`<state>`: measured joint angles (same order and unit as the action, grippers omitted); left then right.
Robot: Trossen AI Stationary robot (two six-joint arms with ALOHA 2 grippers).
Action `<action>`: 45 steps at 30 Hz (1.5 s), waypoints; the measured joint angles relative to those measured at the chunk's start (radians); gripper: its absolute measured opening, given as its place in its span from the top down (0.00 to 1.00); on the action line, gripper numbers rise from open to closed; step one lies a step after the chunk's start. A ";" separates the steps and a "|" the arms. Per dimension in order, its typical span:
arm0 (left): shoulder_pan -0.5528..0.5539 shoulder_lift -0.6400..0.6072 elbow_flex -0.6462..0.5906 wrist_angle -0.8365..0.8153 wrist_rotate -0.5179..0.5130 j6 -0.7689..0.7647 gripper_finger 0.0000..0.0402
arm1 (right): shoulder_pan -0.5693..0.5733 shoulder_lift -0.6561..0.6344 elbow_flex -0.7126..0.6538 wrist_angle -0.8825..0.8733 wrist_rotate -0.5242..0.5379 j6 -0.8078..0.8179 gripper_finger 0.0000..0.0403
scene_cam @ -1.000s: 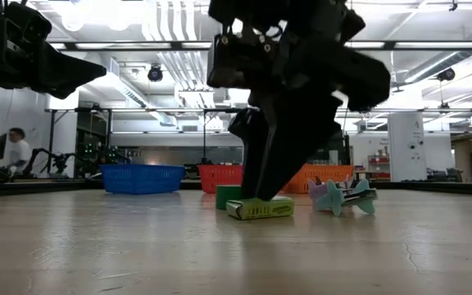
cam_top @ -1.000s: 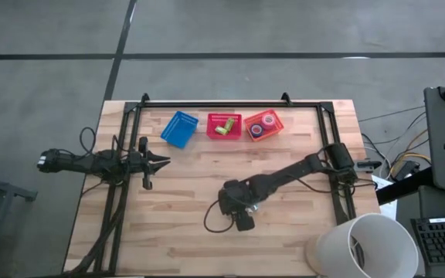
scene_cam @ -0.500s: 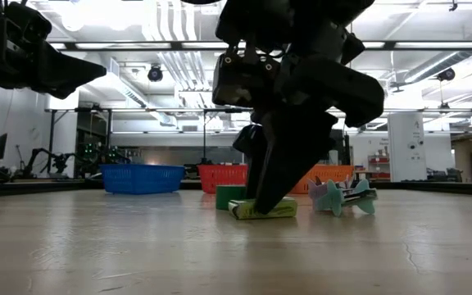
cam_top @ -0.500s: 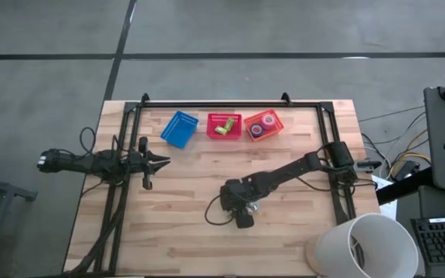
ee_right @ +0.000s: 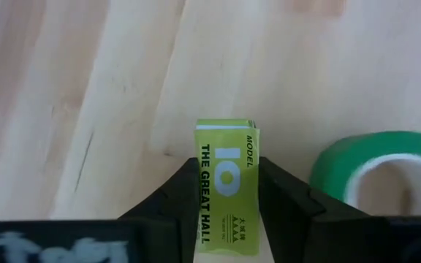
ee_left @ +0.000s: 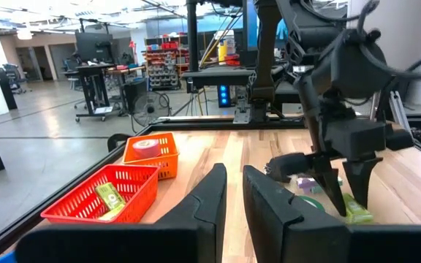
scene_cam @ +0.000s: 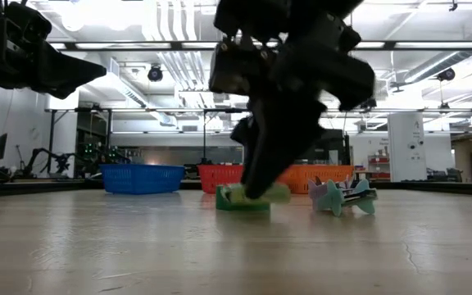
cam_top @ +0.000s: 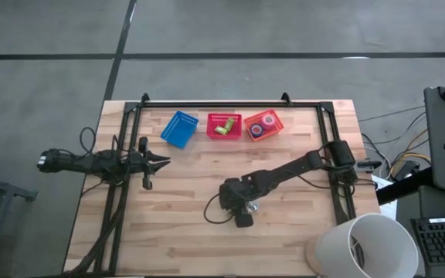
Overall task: Pick and place Stapler, Stapler remover, tape
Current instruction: Put the staple box into the red bin
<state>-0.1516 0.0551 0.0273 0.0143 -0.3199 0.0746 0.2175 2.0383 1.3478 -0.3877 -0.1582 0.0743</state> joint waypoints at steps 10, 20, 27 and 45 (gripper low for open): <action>0.000 0.000 0.000 0.000 0.000 0.000 0.87 | -0.045 -0.003 0.137 -0.156 0.002 -0.102 0.72; 0.000 0.000 0.000 0.000 0.000 0.000 0.87 | -0.203 -0.003 0.309 -0.270 0.227 -0.353 0.70; 0.000 0.000 0.000 0.000 0.000 0.000 0.87 | -0.393 -0.005 0.352 -0.216 0.314 -0.372 0.71; 0.000 0.000 0.000 0.000 0.000 0.000 0.87 | -0.612 0.057 0.321 -0.102 0.228 -0.256 0.69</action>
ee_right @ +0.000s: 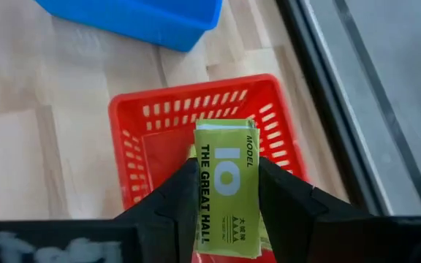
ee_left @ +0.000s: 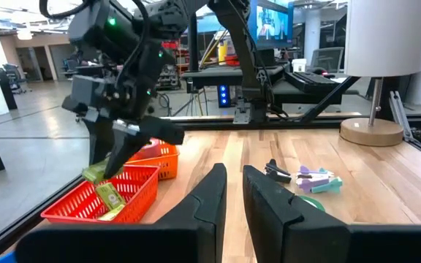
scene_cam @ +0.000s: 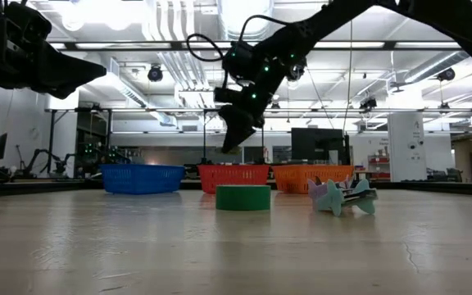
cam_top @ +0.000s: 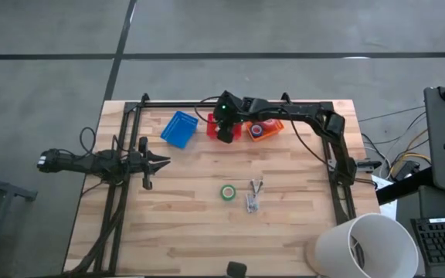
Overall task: Pick and place Stapler, Stapler remover, tape
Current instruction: Put the staple box into the red bin, then put the green tape into the orange bin
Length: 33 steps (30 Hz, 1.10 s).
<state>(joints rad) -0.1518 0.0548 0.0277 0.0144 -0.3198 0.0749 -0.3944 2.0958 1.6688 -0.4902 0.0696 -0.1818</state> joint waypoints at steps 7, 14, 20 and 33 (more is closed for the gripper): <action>0.000 0.000 0.000 0.000 0.000 0.000 0.87 | 0.001 0.015 -0.001 -0.008 0.001 0.037 0.59; 0.000 0.000 0.000 0.000 0.000 0.000 0.87 | 0.005 0.013 -0.001 -0.028 -0.003 0.052 0.47; 0.000 0.000 0.000 0.000 0.000 0.000 0.87 | 0.055 -0.008 -0.001 -0.122 -0.141 0.124 0.42; 0.000 0.000 0.000 0.000 0.000 0.000 0.87 | 0.317 -0.018 -0.001 -0.240 -0.283 0.080 0.44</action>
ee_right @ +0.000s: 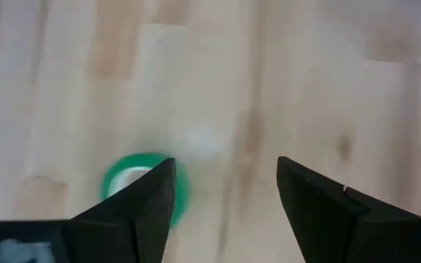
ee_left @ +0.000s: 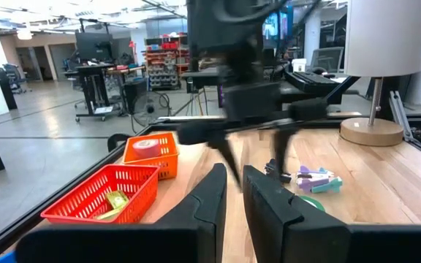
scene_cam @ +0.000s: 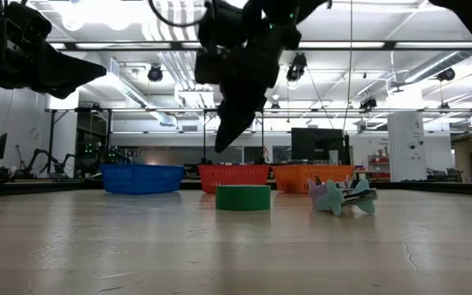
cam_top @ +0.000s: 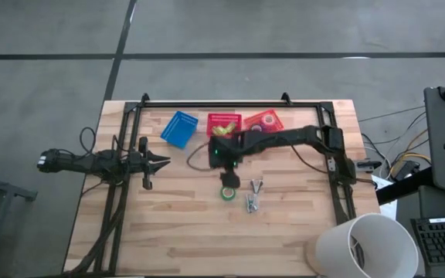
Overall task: Pick and place Stapler, Stapler remover, tape
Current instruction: Put the green tape into the orange bin
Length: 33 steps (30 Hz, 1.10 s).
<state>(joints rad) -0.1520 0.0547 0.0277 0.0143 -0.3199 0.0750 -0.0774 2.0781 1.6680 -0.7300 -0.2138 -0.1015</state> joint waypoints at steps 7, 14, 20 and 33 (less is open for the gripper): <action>0.000 0.000 0.000 0.000 0.000 0.000 0.87 | 0.102 0.010 -0.002 -0.011 0.083 0.046 0.44; 0.000 0.000 0.000 0.000 0.000 0.000 0.87 | 0.118 0.012 -0.066 -0.022 0.151 0.063 0.44; 0.000 0.000 0.000 0.000 0.000 0.000 0.87 | 0.119 0.018 -0.121 0.045 0.164 0.069 0.44; 0.000 0.000 0.000 0.000 0.000 0.000 0.87 | 0.115 0.018 -0.192 0.132 0.154 0.066 0.51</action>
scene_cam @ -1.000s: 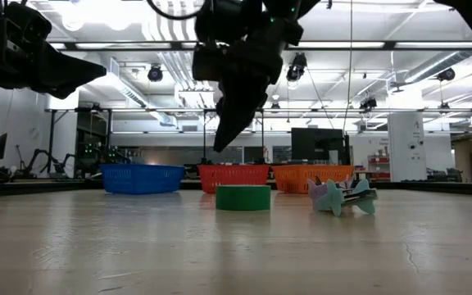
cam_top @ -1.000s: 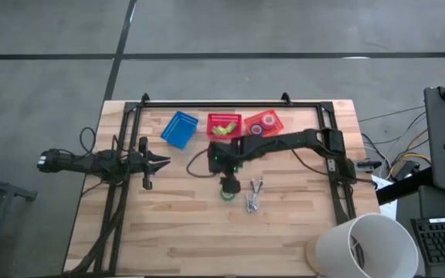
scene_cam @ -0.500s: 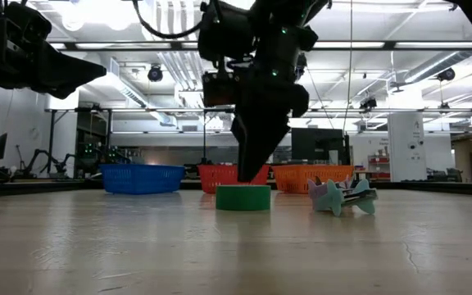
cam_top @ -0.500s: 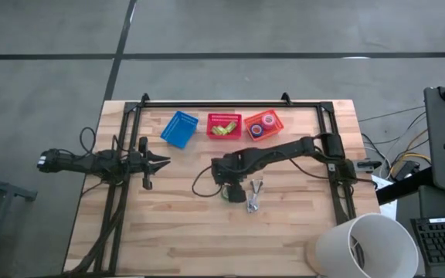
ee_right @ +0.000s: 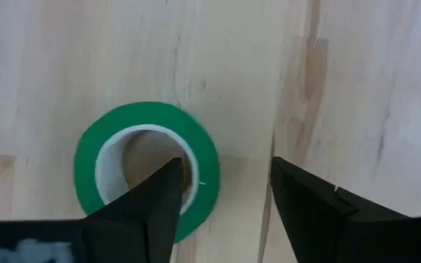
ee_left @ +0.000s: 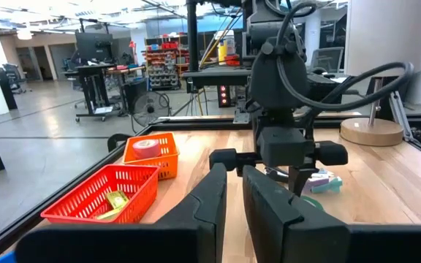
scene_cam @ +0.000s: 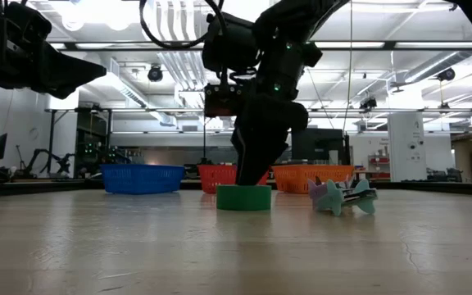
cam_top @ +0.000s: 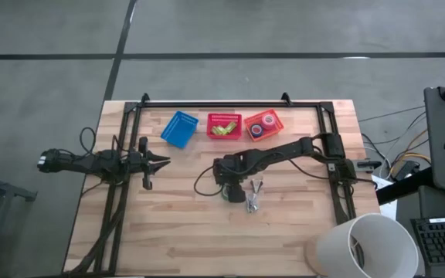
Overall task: Pick and place Stapler, Stapler remover, tape
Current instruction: Put the green tape into the orange bin
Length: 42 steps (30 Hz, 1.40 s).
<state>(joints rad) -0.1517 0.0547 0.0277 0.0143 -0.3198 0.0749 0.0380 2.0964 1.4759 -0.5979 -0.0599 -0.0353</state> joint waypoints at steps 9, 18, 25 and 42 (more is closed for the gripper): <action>0.000 0.000 0.000 0.000 0.000 0.000 0.87 | 0.001 0.000 -0.012 -0.005 -0.003 -0.014 0.73; 0.000 0.000 0.000 0.000 0.000 0.000 0.87 | -0.031 -0.011 0.052 -0.081 0.011 -0.059 0.90; 0.000 0.000 0.000 0.000 0.000 0.000 0.87 | -0.104 -0.039 0.119 -0.205 0.046 -0.091 0.87; 0.000 0.000 0.000 0.000 0.000 0.000 0.87 | -0.412 -0.207 0.107 -0.268 0.253 0.244 0.87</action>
<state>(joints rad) -0.1520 0.0551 0.0277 0.0143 -0.3199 0.0746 -0.3738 1.8893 1.5833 -0.8661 0.1928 0.2086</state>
